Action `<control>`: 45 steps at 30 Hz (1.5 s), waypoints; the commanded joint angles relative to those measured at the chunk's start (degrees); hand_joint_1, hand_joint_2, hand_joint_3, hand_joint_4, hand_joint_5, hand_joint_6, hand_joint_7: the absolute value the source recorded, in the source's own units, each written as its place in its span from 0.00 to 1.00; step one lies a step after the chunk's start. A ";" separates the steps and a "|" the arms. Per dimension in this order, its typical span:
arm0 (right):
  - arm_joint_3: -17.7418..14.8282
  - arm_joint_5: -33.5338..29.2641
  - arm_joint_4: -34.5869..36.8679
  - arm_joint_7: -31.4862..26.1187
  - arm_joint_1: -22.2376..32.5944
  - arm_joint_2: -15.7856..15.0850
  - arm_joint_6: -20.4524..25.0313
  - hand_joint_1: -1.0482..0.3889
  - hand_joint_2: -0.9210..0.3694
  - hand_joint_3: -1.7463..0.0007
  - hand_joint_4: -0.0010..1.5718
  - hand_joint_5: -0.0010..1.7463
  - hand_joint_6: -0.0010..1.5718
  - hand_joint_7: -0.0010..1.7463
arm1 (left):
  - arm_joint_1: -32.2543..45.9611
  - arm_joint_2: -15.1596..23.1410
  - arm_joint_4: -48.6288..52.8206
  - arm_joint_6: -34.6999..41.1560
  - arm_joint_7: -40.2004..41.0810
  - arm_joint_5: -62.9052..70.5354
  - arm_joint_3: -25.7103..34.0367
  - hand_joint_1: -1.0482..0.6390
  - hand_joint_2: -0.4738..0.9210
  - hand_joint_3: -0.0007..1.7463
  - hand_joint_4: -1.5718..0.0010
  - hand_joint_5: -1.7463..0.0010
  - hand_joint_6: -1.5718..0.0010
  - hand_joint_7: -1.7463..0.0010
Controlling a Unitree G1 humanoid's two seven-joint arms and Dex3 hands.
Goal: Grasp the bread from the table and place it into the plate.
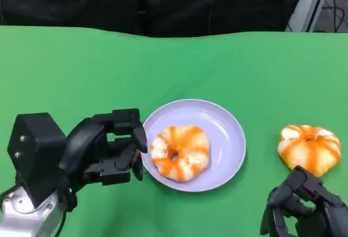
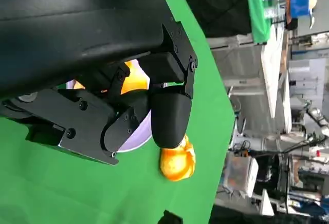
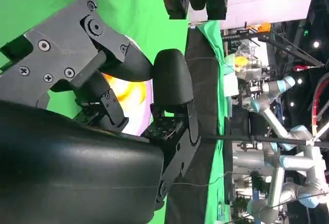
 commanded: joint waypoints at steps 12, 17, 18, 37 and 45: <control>-2.24 1.25 2.67 1.39 -2.62 -1.96 -0.47 0.63 0.36 0.23 0.54 1.00 0.49 0.92 | 21.21 4.84 5.58 -0.26 -20.26 -21.15 18.27 0.54 0.85 0.54 0.42 0.00 0.52 0.00; -2.51 1.42 3.11 2.00 -2.76 -1.93 -0.79 0.63 0.36 0.23 0.54 1.00 0.49 0.92 | 20.55 3.88 8.32 -2.74 -22.08 -21.48 18.77 0.54 0.86 0.53 0.43 0.00 0.53 0.00; -2.54 1.38 3.26 2.06 -2.81 -1.91 -0.99 0.63 0.35 0.23 0.54 1.00 0.49 0.92 | 20.47 3.80 8.60 -3.13 -22.19 -21.41 18.76 0.54 0.86 0.53 0.43 0.00 0.53 0.00; -2.22 1.70 1.60 2.06 -1.20 -1.71 -0.08 0.63 0.36 0.22 0.54 1.00 0.49 0.91 | 20.38 3.85 6.83 -3.88 -20.75 -20.64 18.45 0.55 0.85 0.56 0.43 0.00 0.52 0.00; -2.04 1.72 0.66 1.72 -0.80 -1.65 0.82 0.63 0.36 0.22 0.54 1.00 0.50 0.91 | 20.25 3.79 6.55 -3.42 -19.56 -20.25 18.47 0.56 0.84 0.55 0.43 0.00 0.52 0.00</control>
